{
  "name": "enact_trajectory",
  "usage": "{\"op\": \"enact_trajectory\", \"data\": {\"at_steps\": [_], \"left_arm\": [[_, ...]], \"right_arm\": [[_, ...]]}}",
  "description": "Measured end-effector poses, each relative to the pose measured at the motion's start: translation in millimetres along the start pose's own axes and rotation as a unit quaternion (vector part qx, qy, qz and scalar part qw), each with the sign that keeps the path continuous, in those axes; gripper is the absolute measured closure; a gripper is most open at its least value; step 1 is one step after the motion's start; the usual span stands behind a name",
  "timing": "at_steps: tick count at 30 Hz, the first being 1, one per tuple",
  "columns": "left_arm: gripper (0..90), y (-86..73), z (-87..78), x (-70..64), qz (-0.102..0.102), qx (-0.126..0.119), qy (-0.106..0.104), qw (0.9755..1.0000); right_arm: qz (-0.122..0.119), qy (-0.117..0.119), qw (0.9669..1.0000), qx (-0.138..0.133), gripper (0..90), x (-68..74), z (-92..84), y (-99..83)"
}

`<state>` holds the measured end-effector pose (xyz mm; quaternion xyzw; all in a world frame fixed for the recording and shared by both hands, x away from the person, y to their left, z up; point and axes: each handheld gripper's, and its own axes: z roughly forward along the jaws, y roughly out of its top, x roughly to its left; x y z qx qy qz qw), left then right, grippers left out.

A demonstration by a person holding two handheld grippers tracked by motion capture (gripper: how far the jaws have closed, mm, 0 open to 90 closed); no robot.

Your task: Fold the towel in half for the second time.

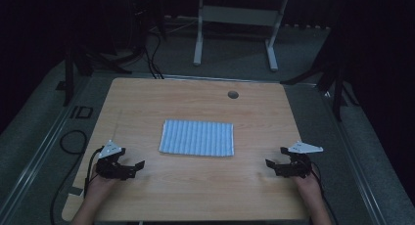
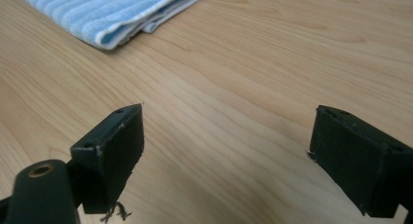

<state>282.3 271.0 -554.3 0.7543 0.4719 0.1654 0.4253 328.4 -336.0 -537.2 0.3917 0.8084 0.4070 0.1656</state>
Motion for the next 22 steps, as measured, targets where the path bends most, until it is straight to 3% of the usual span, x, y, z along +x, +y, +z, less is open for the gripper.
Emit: {"op": "enact_trajectory", "data": {"at_steps": [3, 7, 9, 15, 22], "left_arm": [[1.2, -4.2, -4.1, 3.9, -0.008, -0.004, 0.004, 0.9999], [1.2, -8.5, -8.3, 6.7, -0.016, -0.014, 0.005, 0.9998], [1.2, -12.1, -10.3, 9.7, -0.029, -0.02, -0.003, 0.9994], [1.2, -13.1, -10.0, 9.2, -0.028, -0.024, -0.005, 0.9993], [1.2, -14.5, -8.2, 6.8, -0.023, -0.018, -0.002, 0.9996]], "right_arm": [[0.003, -0.012, 0.9999, 0.003, 12.5, -1.2, -3.0, -7.1], [0.008, -0.007, 0.9999, 0.007, 12.5, -2.3, -7.8, -12.4], [0.015, -0.014, 0.9998, -0.006, 12.8, -2.8, -13.5, -16.7], [0.017, -0.035, 0.9992, -0.013, 12.9, -5.9, -13.3, -18.2], [0.019, -0.037, 0.9991, -0.009, 13.1, -7.2, -12.7, -19.9]]}}
